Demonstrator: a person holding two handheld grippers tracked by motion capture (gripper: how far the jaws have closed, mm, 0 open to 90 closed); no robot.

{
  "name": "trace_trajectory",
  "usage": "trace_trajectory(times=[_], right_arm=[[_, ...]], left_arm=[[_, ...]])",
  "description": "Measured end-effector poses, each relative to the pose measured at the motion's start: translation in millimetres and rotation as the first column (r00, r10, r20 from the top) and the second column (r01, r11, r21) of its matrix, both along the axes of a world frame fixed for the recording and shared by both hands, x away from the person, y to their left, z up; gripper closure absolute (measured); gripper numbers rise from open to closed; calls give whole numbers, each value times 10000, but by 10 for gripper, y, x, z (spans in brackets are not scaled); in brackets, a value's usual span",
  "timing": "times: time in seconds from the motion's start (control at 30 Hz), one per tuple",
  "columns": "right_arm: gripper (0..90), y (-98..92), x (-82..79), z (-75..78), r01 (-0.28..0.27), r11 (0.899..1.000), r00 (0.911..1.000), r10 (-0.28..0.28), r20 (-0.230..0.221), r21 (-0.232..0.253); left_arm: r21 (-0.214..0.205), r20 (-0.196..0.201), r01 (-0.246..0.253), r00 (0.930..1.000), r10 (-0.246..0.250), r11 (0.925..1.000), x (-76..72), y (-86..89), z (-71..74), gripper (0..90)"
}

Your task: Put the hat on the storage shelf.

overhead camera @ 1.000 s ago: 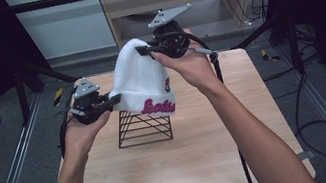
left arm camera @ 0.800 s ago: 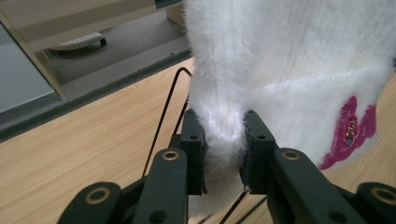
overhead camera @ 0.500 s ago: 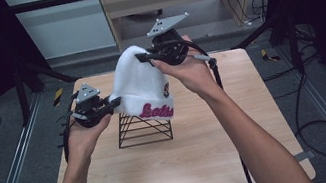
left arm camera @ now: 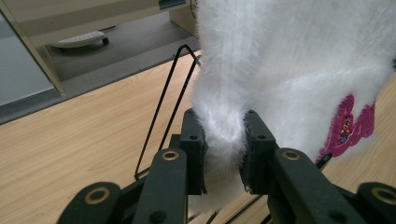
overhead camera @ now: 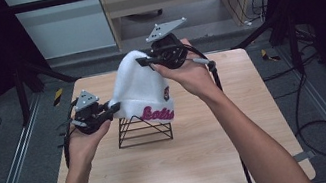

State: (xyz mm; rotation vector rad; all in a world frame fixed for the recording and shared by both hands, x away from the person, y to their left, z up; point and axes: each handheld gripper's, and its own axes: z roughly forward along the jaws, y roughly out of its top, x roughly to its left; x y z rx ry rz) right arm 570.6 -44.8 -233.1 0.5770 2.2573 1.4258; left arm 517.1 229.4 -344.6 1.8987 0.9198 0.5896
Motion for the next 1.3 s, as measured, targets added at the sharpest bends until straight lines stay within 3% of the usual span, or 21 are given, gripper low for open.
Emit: trace_trajectory(times=[0.37,0.83,1.3], right_arm=[[831,79,-44,-123,-214,9997,9997,213,-119,-80],[831,204,-156,-169,-503,9971,9987,501,-59,-577],[828,256,-237,-239,-558,9927,9981,528,-308,-1066]], left_arm=[[-112,-80,-13,10000,12,9999,-50,63,-158,733],[-184,-169,-131,9998,128,9997,-92,165,-326,733],[-227,-262,-106,9996,100,9997,-141,237,-455,732]])
